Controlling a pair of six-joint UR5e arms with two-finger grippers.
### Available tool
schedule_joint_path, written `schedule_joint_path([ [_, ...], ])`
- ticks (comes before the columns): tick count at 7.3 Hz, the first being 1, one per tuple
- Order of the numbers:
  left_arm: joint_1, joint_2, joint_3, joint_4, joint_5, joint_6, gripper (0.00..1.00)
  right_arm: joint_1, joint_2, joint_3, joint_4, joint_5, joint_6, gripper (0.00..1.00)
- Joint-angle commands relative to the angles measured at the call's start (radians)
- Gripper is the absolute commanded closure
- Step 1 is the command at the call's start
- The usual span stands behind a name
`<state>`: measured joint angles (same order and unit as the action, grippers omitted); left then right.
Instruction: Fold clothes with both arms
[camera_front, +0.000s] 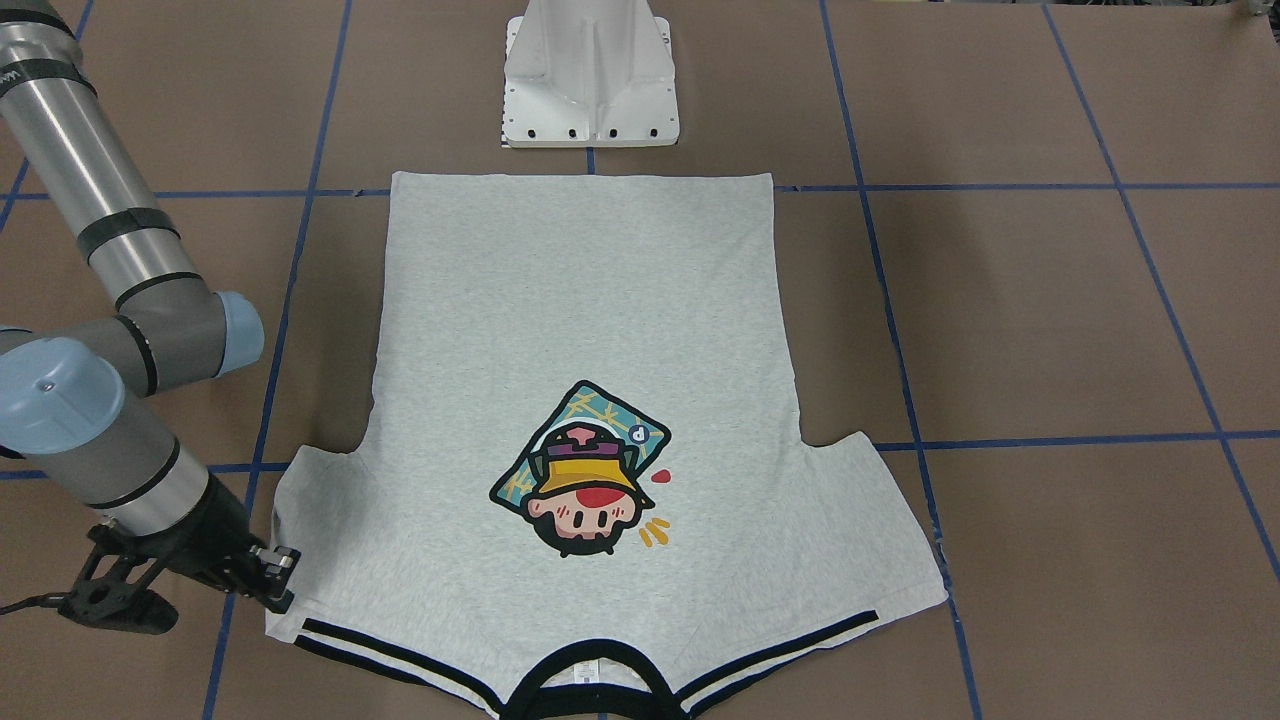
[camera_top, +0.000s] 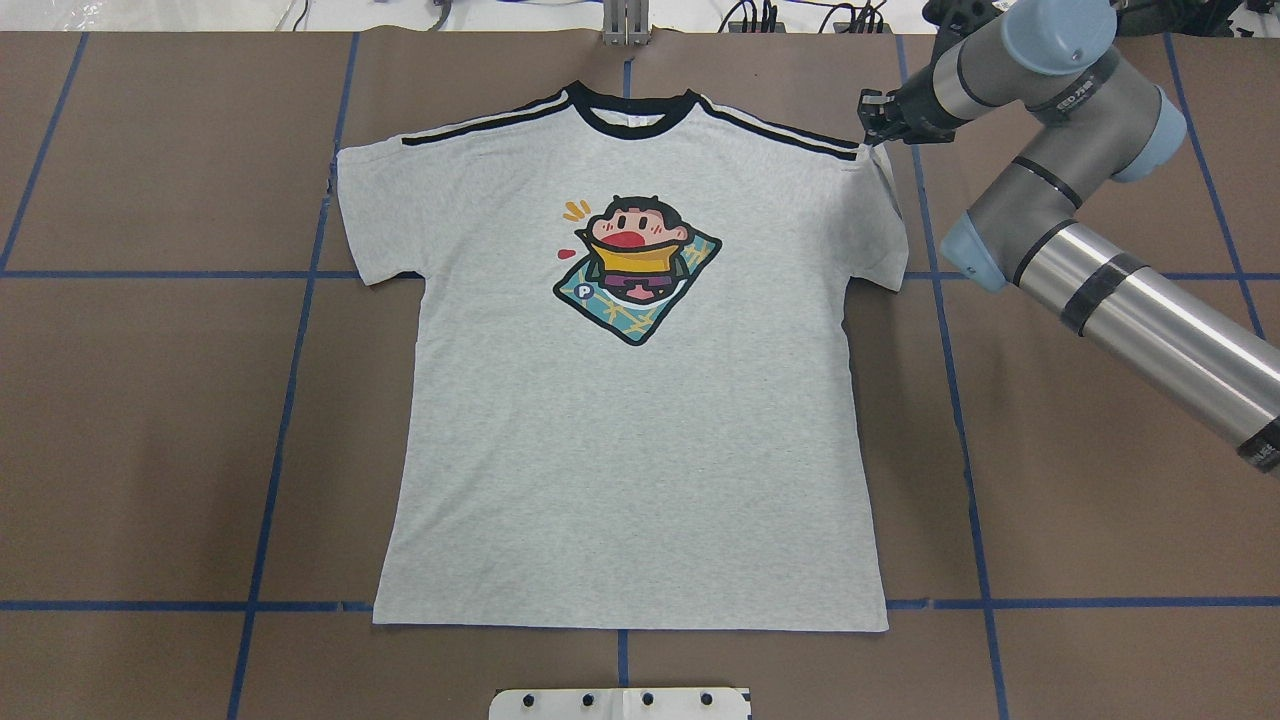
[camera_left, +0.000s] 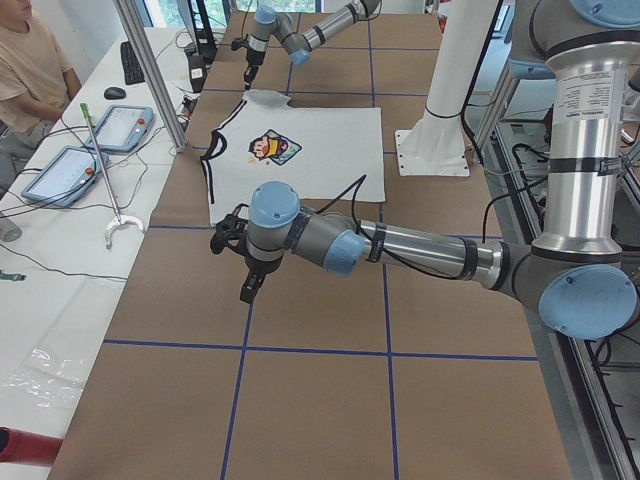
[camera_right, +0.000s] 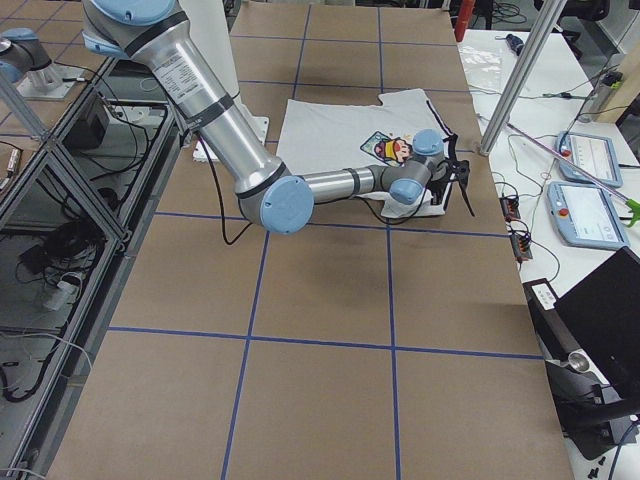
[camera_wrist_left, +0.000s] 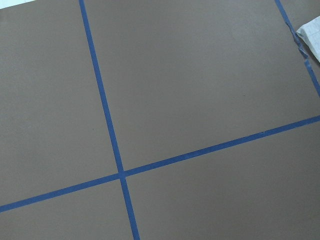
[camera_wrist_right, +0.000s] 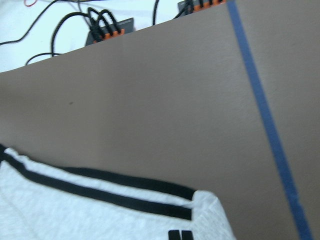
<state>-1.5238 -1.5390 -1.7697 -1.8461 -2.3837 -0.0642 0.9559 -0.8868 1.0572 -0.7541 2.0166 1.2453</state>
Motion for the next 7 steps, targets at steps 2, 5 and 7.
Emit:
schedule_joint_path([
  [2,-0.001,0.046,-0.081,0.002,0.001,-0.002,0.00,-0.074,0.096,-0.024,-0.033,-0.056,0.161,1.00],
  [5,0.001,0.075,-0.143,0.007,0.000,-0.002,0.00,-0.074,0.268,-0.259,-0.085,-0.205,0.163,1.00],
  [7,0.001,0.097,-0.169,0.008,0.000,-0.002,0.00,-0.119,0.264,-0.260,-0.082,-0.275,0.155,0.01],
])
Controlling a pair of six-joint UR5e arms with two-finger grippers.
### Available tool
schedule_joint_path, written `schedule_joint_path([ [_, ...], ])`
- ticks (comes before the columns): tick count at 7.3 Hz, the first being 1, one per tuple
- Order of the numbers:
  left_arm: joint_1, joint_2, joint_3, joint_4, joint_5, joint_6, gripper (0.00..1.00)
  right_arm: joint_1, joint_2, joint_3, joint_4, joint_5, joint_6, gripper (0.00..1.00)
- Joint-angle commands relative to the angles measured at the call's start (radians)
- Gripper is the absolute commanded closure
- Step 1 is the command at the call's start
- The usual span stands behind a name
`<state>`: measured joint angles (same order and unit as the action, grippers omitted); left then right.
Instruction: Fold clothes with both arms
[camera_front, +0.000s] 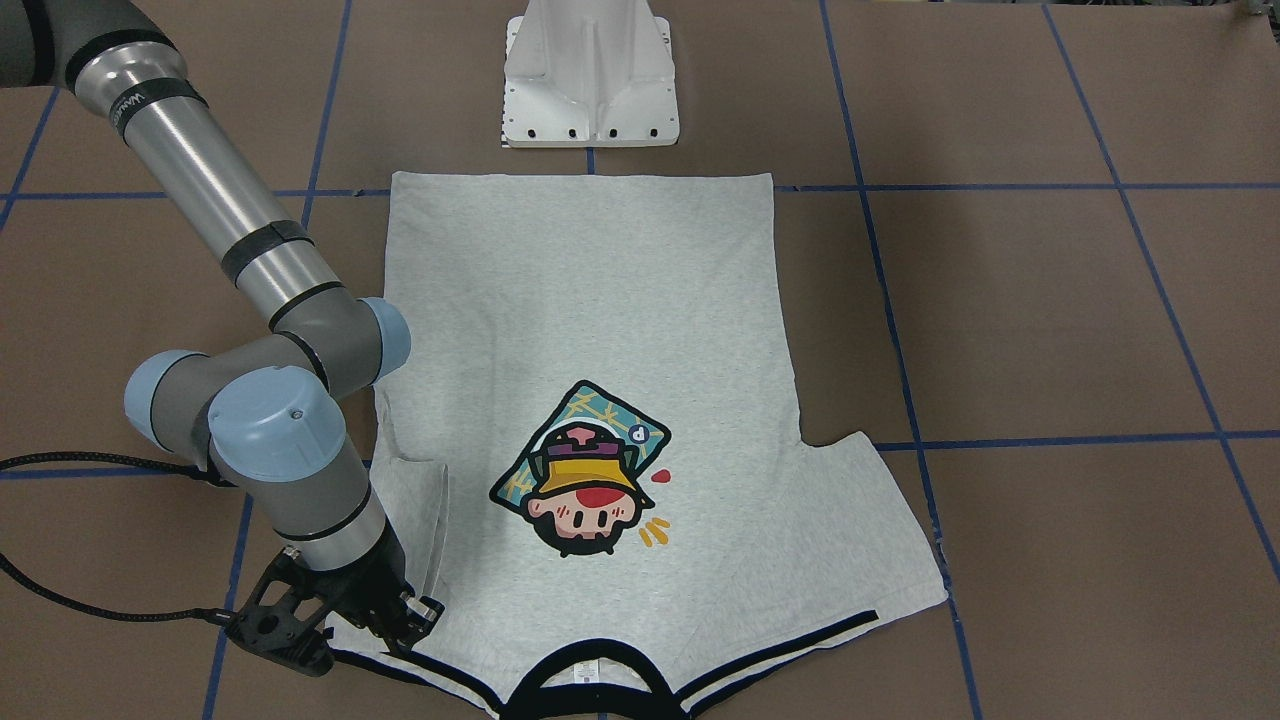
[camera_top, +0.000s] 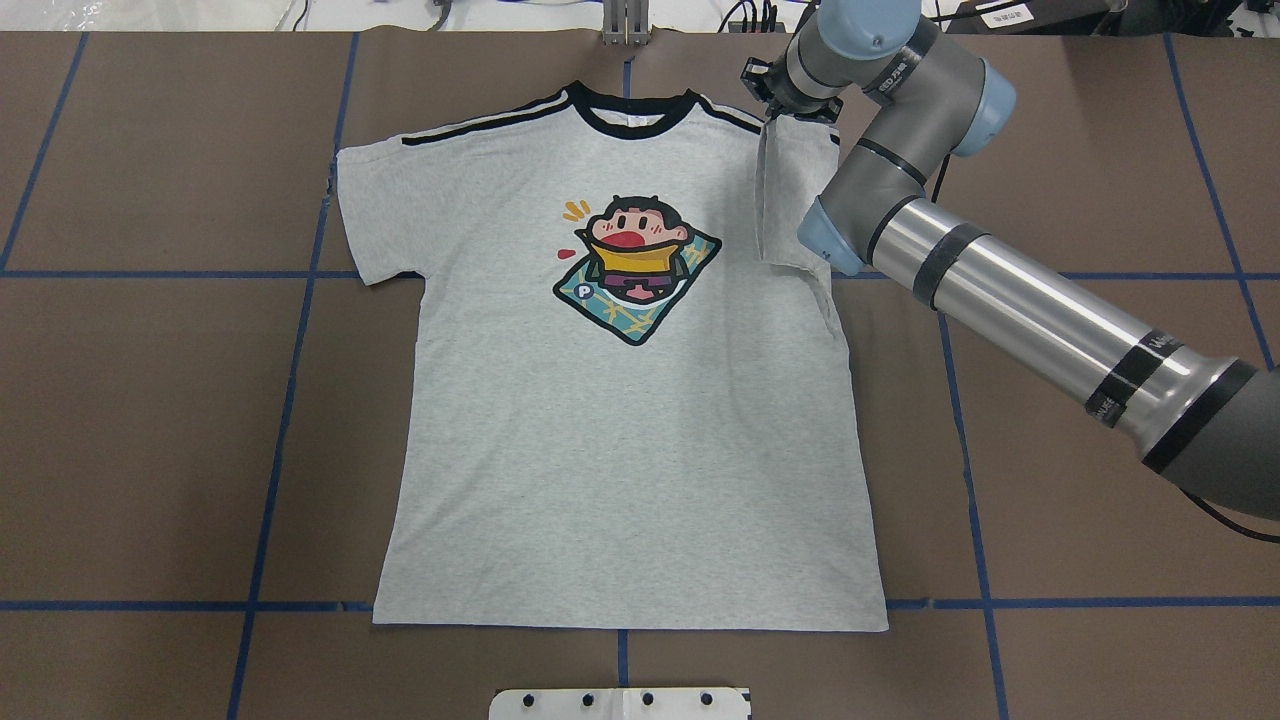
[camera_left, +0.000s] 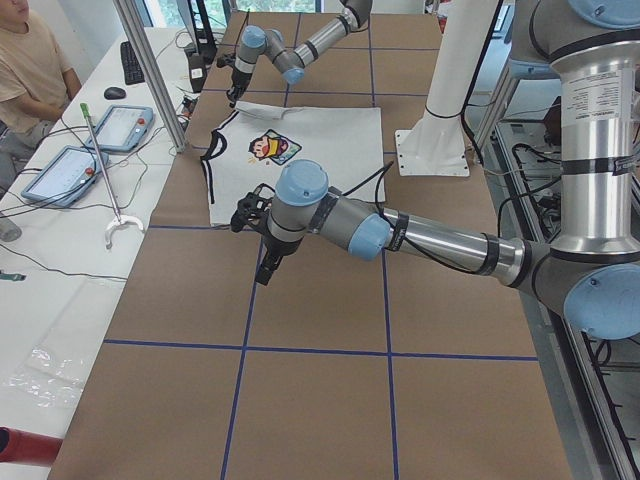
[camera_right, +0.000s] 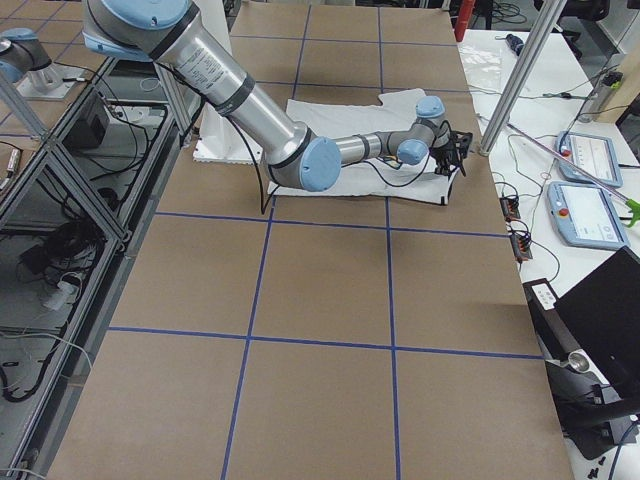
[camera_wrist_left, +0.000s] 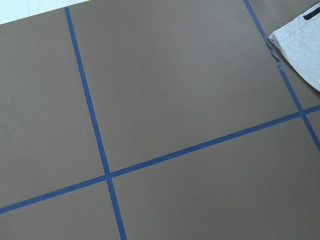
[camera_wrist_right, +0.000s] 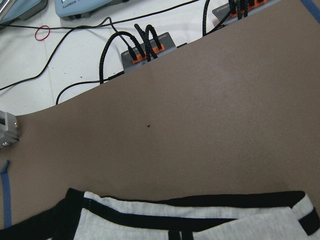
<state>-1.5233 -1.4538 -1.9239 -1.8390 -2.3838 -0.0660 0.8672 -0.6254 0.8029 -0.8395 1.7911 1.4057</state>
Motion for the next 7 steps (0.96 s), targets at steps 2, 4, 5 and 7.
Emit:
schedule_joint_path([
  [2,0.005,0.009,-0.003,-0.006,-0.002,-0.039,0.00,-0.040,-0.005,0.054,0.005,-0.076,-0.002,0.00],
  [4,0.073,-0.055,0.003,-0.020,-0.002,-0.139,0.00,-0.024,-0.087,0.210,0.002,-0.007,-0.004,0.00],
  [5,0.122,-0.132,0.066,-0.037,-0.002,-0.243,0.01,-0.001,-0.174,0.340,-0.010,0.051,-0.005,0.00],
  [7,0.240,-0.283,0.231,-0.203,0.000,-0.442,0.02,0.071,-0.351,0.549,-0.007,0.257,-0.007,0.00],
])
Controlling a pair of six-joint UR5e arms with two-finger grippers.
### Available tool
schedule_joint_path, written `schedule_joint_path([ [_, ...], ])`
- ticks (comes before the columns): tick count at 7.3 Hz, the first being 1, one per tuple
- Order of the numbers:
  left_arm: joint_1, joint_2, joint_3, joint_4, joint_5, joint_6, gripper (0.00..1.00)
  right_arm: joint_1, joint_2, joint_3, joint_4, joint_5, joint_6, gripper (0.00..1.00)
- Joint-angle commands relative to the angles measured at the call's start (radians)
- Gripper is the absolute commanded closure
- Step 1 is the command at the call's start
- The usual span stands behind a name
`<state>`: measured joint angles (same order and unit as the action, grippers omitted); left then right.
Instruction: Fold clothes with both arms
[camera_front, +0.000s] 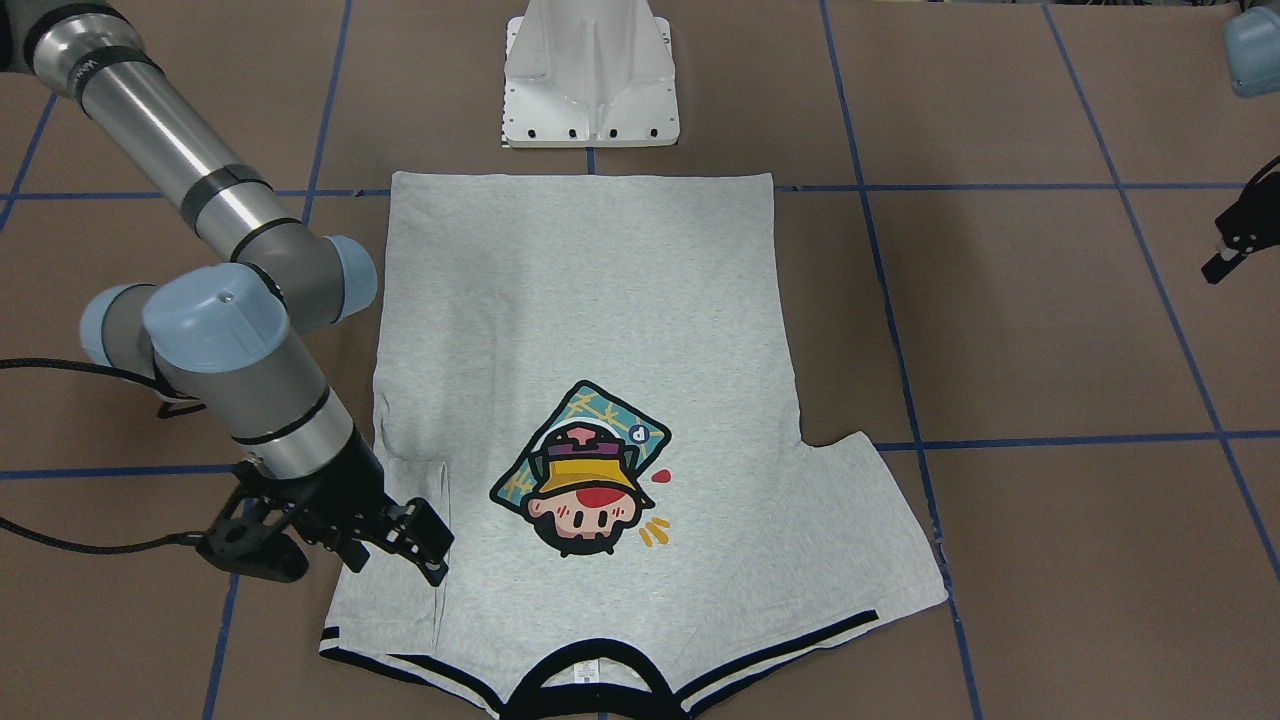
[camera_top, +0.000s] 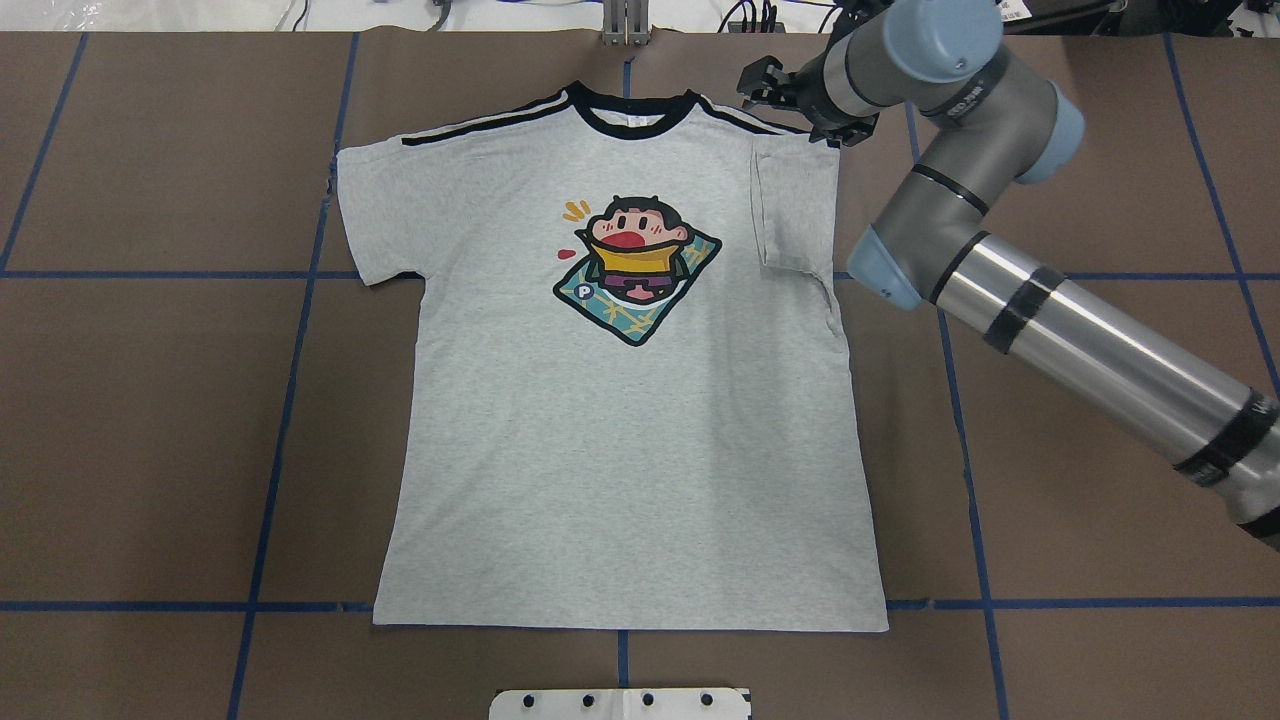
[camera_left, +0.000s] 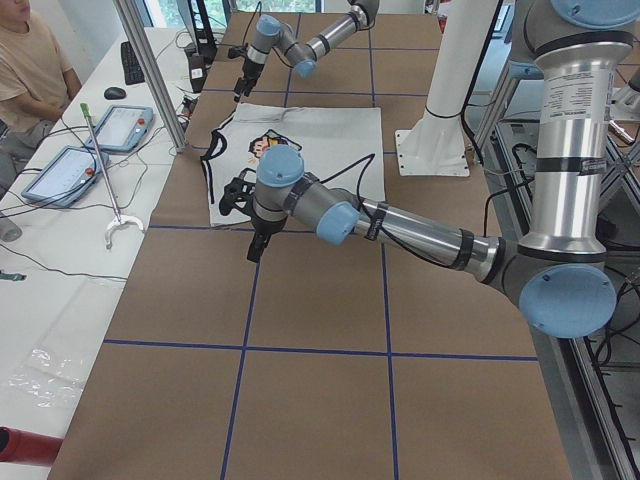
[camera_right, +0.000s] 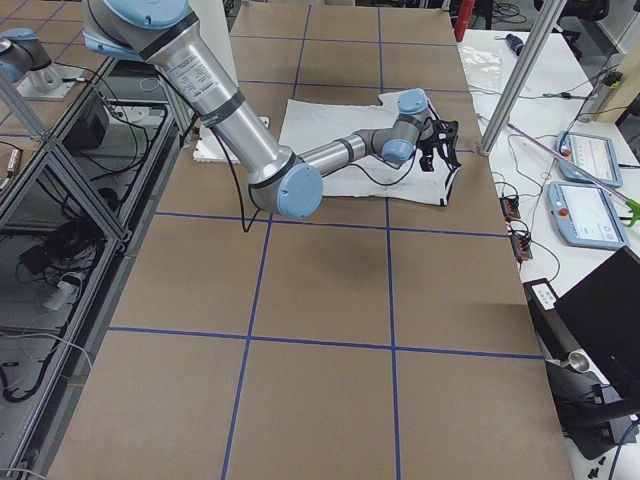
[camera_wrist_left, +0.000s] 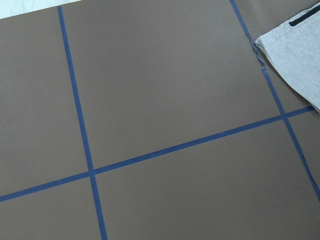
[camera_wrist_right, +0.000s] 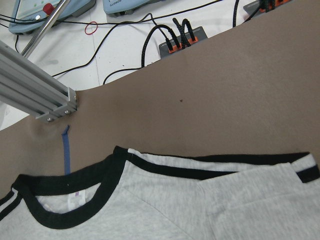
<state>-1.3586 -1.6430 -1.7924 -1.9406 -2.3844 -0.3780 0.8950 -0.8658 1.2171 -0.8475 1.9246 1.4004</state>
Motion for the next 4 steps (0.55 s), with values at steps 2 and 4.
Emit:
schedule_joint_path([
  [2,0.201,-0.229,0.242,-0.263,0.010,-0.423,0.01,0.067,-0.272,0.314,0.001,0.168,-0.004,0.00],
  [4,0.251,-0.357,0.436,-0.400,0.113,-0.619,0.01,0.105,-0.373,0.405,0.002,0.204,-0.008,0.00],
])
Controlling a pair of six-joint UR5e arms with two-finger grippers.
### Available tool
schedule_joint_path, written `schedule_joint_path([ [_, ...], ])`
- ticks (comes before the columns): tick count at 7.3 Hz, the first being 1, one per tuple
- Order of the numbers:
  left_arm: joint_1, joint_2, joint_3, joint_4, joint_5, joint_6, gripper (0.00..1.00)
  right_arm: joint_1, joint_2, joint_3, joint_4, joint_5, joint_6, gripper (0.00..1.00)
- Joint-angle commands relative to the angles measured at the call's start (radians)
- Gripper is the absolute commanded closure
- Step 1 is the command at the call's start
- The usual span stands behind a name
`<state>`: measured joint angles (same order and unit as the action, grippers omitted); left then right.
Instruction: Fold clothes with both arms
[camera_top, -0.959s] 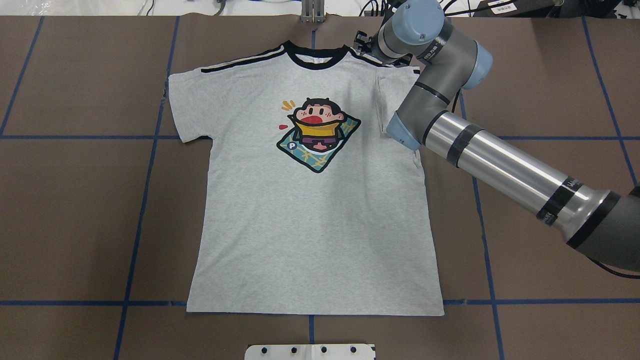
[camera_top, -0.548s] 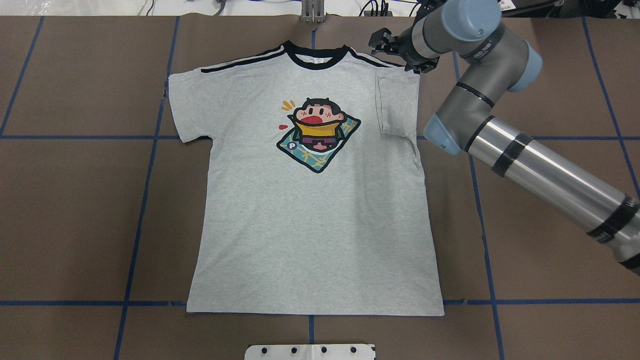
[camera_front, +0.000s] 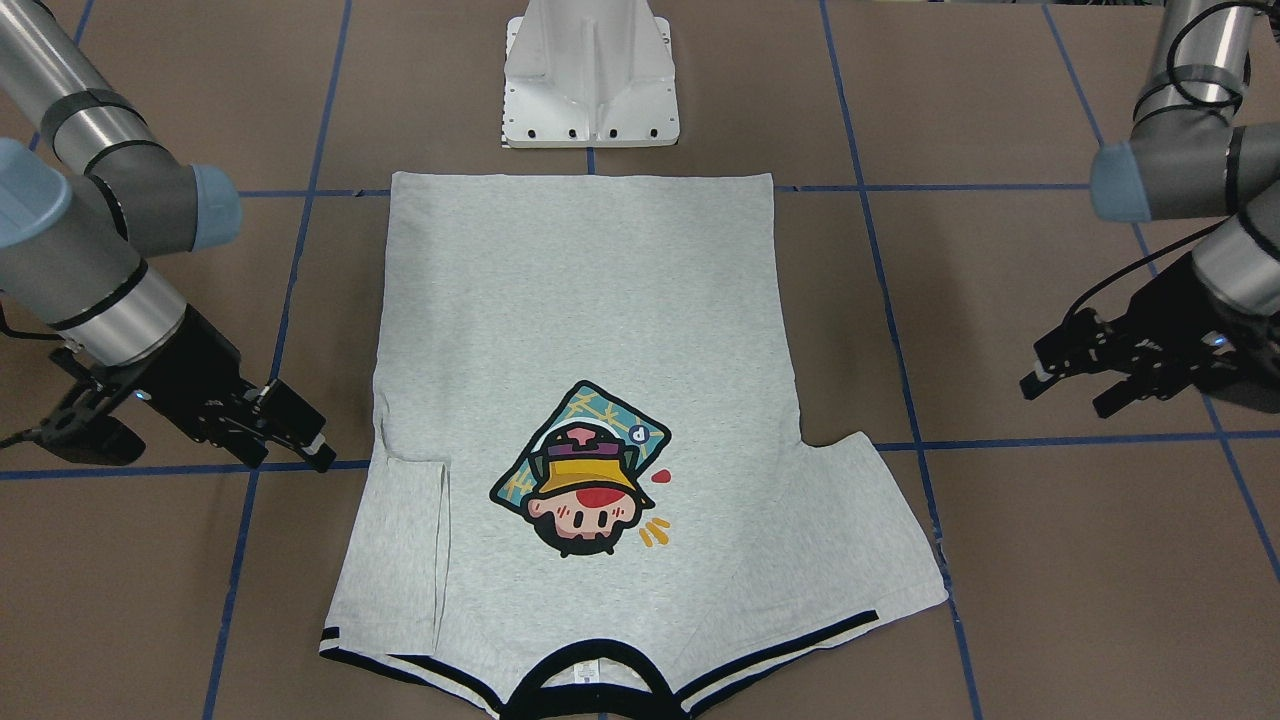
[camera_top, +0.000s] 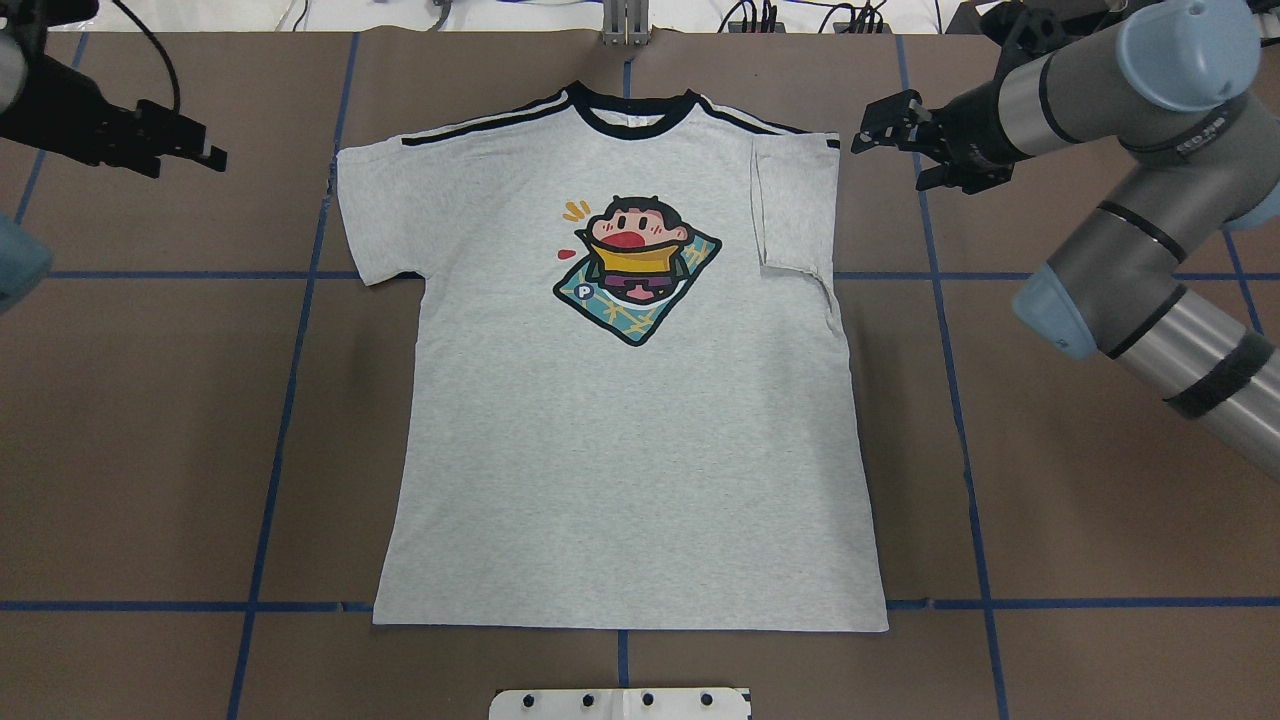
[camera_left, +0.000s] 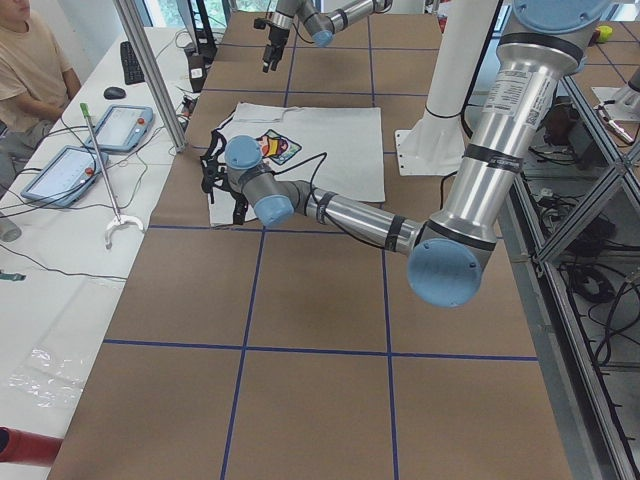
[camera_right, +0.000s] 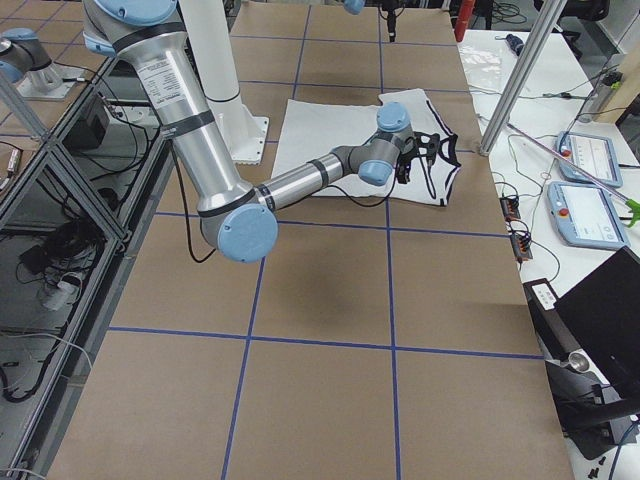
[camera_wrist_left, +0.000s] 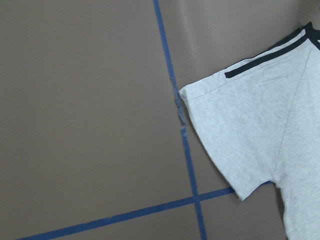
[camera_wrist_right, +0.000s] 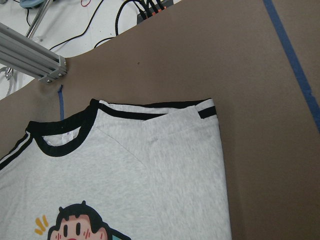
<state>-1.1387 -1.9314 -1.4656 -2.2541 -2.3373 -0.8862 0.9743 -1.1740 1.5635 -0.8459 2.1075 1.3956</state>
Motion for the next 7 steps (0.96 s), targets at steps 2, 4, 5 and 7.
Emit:
schedule_joint_path([
  [2,0.095,-0.155,0.269,-0.216,0.096,-0.126,0.01,0.084,-0.075,0.070,-0.002,0.112,-0.029,0.00],
  [4,0.140,-0.285,0.495,-0.341,0.243,-0.128,0.08,0.083,-0.088,0.073,0.005,0.106,-0.030,0.00],
  [5,0.142,-0.305,0.554,-0.369,0.249,-0.128,0.13,0.084,-0.093,0.075,0.010,0.104,-0.030,0.00],
  [7,0.146,-0.357,0.675,-0.416,0.291,-0.126,0.25,0.083,-0.114,0.096,0.008,0.097,-0.032,0.00],
])
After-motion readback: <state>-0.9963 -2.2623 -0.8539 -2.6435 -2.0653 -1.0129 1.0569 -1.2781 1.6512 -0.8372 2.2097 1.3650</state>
